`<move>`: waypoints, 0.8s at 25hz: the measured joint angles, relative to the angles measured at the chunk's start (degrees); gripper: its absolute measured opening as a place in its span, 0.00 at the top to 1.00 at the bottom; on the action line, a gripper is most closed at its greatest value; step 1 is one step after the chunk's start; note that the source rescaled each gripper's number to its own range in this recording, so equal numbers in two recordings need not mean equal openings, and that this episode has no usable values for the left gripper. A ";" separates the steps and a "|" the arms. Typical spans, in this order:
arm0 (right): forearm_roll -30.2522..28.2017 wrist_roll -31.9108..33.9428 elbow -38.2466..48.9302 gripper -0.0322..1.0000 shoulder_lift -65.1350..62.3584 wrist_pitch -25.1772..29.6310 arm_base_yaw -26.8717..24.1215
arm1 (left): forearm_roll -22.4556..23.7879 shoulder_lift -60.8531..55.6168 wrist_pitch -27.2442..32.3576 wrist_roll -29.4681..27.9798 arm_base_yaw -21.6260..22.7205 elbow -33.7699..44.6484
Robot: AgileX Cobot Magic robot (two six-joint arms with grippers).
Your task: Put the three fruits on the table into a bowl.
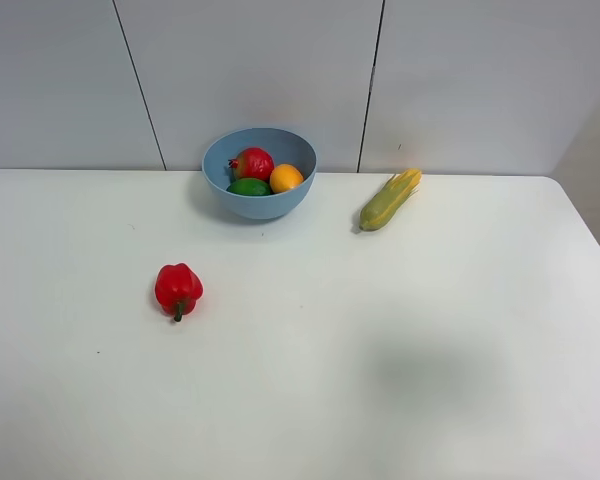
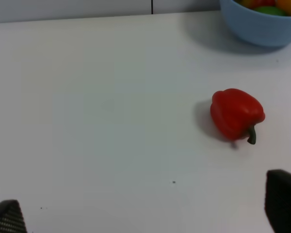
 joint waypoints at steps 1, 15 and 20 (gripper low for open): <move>0.00 -0.10 2.00 0.00 -3.04 -2.31 0.00 | 0.00 0.00 0.00 0.00 0.00 0.00; 1.86 -1.02 20.55 0.00 -24.99 -8.19 0.00 | 0.00 0.00 0.00 0.00 0.00 0.00; 2.06 -0.60 21.34 0.00 -24.99 -7.23 0.00 | 0.00 0.00 0.00 0.00 0.00 0.00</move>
